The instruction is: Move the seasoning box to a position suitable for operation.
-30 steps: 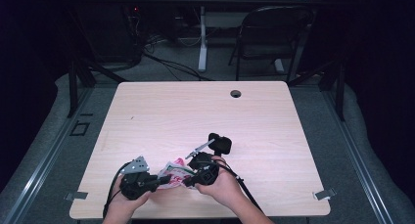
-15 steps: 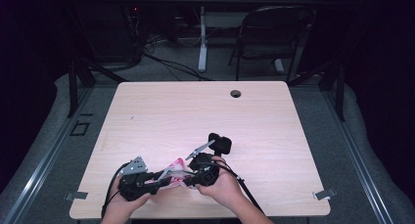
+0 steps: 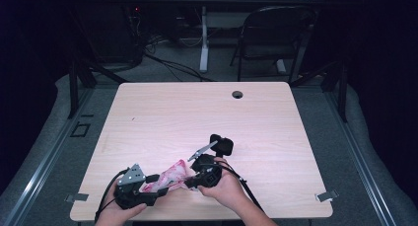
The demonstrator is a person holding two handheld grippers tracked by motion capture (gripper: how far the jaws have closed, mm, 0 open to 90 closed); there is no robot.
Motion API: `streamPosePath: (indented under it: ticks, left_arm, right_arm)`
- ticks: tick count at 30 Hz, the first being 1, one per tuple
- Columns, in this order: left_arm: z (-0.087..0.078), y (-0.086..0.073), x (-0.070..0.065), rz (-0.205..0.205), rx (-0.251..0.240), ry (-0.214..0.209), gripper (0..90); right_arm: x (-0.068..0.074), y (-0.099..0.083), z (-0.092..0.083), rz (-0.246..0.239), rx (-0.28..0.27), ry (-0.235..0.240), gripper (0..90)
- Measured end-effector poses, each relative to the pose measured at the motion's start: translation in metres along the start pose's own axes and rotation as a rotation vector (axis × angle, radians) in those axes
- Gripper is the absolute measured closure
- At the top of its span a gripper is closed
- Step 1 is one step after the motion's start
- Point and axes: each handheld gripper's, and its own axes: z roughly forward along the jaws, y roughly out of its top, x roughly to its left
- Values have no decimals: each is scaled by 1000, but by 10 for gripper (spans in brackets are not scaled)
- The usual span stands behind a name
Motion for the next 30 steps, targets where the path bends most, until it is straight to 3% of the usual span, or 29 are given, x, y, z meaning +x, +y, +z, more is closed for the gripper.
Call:
streamPosePath:
  ticks: [2,6,8,10,13,21,24,26,28,30]
  left_arm:
    - [1,-4,3,-19,0,-8,331]
    - [6,-13,7,-30,39,-17,318]
    - [11,-17,10,-29,69,19,313]
    - [15,-20,13,-66,75,18,308]
    - [16,-20,17,-84,77,0,302]
    - [18,-21,17,-95,98,8,299]
    - [22,-22,16,-92,135,30,288]
    - [25,-23,15,-66,171,58,294]
    - [27,-23,15,-54,176,72,303]
    - [26,-22,16,-66,177,71,327]
  right_arm:
    - [0,0,0,-1,1,3,900]
    - [0,0,0,0,3,3,900]
    - [0,0,0,2,4,3,900]
    - [0,0,1,14,-8,7,900]
    - [0,0,1,17,-8,8,900]
    - [0,1,0,8,4,8,900]
    - [0,0,0,9,3,8,900]
    - [1,0,1,18,-7,9,900]
    - [0,0,1,19,-9,11,900]
    - [0,0,1,19,-8,11,900]
